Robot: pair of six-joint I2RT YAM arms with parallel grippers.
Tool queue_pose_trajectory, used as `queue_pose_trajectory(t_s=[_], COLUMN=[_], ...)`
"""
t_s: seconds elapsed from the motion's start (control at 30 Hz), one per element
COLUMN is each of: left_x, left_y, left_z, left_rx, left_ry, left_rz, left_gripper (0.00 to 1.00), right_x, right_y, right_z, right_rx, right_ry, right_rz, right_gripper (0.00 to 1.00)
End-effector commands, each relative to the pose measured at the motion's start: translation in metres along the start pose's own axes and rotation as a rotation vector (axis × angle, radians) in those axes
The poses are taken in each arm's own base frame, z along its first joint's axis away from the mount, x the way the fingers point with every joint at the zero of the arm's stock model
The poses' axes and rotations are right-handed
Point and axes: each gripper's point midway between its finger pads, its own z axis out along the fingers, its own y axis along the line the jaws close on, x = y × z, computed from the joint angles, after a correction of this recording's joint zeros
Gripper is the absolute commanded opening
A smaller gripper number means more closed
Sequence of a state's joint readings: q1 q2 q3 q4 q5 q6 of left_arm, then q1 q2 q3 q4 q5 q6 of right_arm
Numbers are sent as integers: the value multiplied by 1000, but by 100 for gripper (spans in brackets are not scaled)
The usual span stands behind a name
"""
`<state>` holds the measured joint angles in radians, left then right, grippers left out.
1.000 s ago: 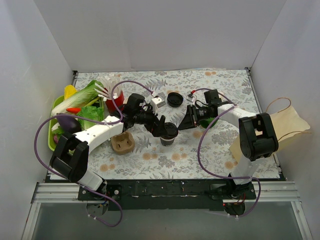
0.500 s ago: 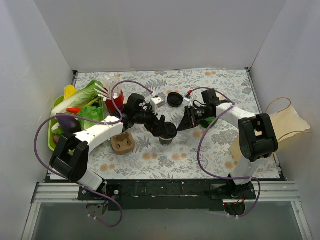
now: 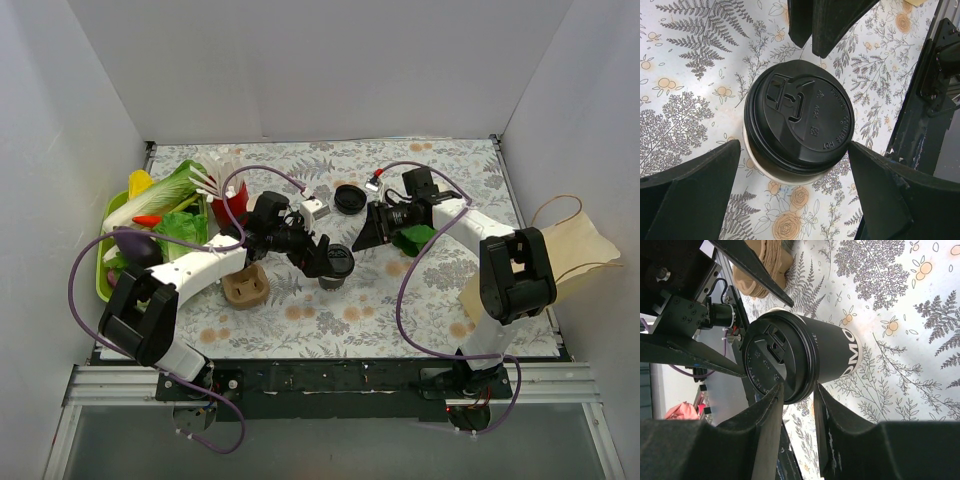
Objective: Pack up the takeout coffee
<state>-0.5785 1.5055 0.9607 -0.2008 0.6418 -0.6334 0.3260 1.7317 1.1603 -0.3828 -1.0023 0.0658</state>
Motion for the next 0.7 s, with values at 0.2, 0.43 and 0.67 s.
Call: queue_pose_trajectory(t_s=[0.2,0.43,0.67], left_x=[-18,-18,-21], left_y=[-8,-7,-6], left_z=[-10,-10,-12], left_rx=[-8,-8,-23], left_ry=[-55,-56,-66], left_rz=[49,48,50], left_gripper=[89,90,91], right_x=[-14,-19,-24], right_y=[9,9,12], right_z=[6,10,13], right_rx=[23,30,27], right_ry=[5,14,18], right_rz=[-93,-102,-102], right_gripper=[38,38,37])
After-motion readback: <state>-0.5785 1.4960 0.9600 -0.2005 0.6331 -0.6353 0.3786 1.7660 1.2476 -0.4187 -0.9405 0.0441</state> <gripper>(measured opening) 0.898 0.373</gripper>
